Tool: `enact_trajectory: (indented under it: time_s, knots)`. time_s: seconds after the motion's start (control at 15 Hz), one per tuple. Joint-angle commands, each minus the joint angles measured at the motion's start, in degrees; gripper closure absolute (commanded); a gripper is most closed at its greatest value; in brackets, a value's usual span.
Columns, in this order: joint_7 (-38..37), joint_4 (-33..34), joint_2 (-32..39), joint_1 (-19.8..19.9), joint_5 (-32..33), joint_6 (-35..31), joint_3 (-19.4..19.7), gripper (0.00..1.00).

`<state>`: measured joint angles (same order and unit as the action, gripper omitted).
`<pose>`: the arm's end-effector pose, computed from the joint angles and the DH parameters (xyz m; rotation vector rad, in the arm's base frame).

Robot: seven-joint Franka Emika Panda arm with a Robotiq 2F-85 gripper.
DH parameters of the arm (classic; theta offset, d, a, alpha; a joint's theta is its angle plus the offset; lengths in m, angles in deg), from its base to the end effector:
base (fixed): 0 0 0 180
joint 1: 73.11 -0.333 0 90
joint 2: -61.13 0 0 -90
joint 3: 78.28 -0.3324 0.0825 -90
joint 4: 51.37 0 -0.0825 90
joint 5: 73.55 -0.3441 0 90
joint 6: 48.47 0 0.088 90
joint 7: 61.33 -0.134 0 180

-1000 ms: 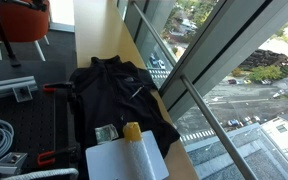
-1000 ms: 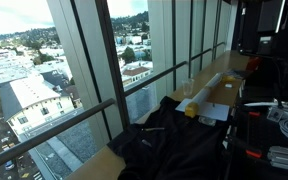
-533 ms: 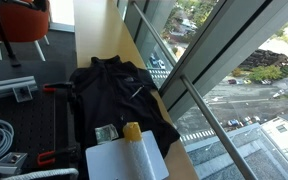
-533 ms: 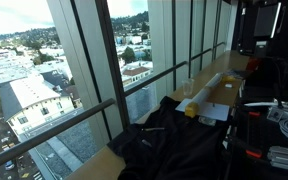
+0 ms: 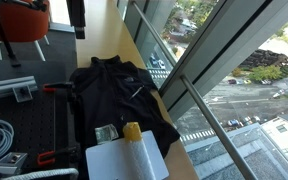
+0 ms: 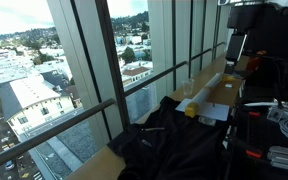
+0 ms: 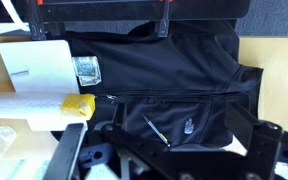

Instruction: Close the zip of the jersey

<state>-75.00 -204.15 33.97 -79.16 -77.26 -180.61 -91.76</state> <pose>0.3323 0.1195 0.4053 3.1101 0.0648 0.1806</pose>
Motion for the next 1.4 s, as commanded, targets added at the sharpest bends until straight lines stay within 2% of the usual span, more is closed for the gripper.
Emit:
enact_trajectory:
  time_s: [0.0,0.27,0.73,1.33]
  knots:
    - [4.05,1.44,9.28,0.95,2.25,-9.03,2.56,0.0]
    - [7.61,4.05,19.07,2.76,4.37,-15.12,5.5,0.0]
    - [16.5,12.29,35.57,4.61,5.34,-19.31,10.24,0.0]
    - [15.72,26.13,55.72,2.13,12.89,-24.69,13.38,0.0]
